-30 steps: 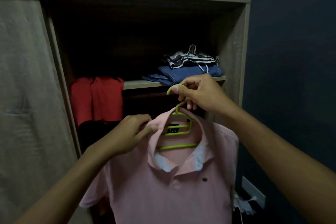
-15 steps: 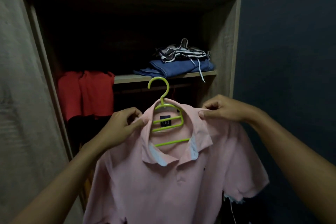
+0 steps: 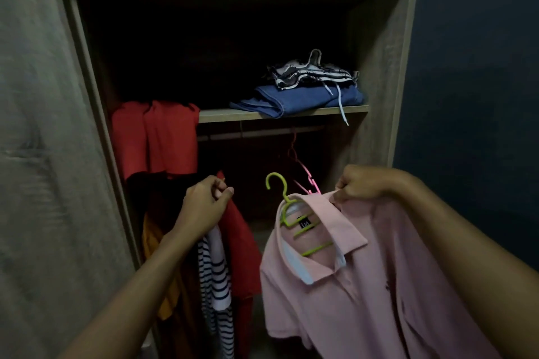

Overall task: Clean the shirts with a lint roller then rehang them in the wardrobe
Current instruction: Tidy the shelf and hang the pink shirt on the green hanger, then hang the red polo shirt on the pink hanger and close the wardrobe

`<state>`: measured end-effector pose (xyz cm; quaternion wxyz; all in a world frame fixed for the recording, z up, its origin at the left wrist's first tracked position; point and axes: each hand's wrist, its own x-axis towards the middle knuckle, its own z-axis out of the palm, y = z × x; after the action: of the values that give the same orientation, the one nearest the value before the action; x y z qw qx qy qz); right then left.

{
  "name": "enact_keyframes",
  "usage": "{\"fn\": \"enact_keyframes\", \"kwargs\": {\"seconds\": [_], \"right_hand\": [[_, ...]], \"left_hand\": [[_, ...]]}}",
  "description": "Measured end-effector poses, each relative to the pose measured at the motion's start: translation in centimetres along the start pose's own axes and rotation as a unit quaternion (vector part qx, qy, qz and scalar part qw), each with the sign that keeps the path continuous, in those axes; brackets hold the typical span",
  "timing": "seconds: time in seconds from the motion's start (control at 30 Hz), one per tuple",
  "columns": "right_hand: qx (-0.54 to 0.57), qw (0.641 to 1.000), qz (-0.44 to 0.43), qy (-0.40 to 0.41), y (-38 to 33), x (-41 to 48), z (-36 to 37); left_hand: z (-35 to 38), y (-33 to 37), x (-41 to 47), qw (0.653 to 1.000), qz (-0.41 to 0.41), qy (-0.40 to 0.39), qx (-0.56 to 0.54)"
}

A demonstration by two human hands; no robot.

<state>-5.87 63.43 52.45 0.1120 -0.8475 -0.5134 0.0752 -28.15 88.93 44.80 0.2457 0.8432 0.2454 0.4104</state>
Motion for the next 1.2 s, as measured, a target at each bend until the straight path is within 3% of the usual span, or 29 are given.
{"fn": "enact_keyframes", "kwargs": {"seconds": [0.2, 0.33, 0.53, 0.9, 1.2], "right_hand": [[0.115, 0.992, 0.04, 0.036, 0.2, 3.5, 1.9], [0.282, 0.955, 0.059, 0.069, 0.4, 6.2, 3.9], [0.36, 0.925, 0.043, 0.116, -1.1, 10.5, 5.0], [0.359, 0.917, 0.02, 0.174, -3.8, 17.8, 5.8], [0.366, 0.92, 0.045, 0.13, -4.6, 20.5, 7.2]], "left_hand": [[1.6, -0.1, 2.9, 0.998, -0.032, 0.004, 0.046], [3.4, -0.2, 4.7, 0.99, -0.082, 0.006, 0.114], [5.3, -1.2, 6.8, 0.965, -0.165, -0.043, 0.197], [5.5, -2.5, 7.9, 0.959, -0.193, -0.042, 0.206], [5.4, -2.3, 7.7, 0.96, -0.159, -0.032, 0.228]]}}
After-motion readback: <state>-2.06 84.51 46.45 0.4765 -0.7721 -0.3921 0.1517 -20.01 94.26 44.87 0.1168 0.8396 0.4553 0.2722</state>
